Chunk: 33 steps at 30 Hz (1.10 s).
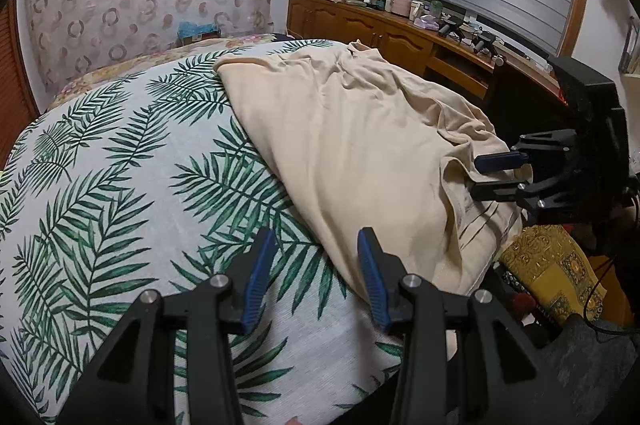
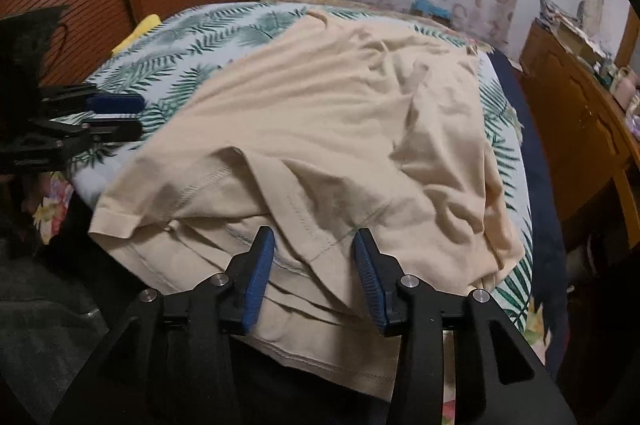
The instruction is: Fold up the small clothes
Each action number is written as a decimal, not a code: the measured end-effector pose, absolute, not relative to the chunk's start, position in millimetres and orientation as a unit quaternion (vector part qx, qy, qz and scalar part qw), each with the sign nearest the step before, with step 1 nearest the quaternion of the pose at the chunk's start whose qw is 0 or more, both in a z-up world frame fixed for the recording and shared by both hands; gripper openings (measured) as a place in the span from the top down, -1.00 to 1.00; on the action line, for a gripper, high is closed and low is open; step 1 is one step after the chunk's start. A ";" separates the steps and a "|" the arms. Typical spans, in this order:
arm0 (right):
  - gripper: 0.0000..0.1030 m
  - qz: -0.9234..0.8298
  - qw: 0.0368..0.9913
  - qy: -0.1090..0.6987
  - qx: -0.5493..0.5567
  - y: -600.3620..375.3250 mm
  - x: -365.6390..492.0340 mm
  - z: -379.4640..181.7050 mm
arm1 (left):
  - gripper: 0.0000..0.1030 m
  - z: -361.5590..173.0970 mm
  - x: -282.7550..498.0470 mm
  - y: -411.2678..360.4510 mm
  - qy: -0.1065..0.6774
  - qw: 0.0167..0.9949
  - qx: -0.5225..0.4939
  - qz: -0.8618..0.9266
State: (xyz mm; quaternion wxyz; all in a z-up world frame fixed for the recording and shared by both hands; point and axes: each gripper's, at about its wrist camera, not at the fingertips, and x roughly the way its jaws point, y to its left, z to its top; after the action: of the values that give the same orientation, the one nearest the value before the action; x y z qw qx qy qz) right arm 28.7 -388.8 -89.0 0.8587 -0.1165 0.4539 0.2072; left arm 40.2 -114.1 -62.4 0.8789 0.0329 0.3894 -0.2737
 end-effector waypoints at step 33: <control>0.62 0.135 0.898 0.412 -0.080 -463.9 -24.9 -2.6 | 0.18 -62.8 36.1 -130.1 0.395 0.872 0.050 -0.284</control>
State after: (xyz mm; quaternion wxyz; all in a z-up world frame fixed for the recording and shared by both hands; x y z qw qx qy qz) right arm -24.9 -463.9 -2.6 0.8978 -0.0798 0.4118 0.1345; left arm 36.1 -130.1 -62.8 0.8721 0.0498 0.3954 -0.2838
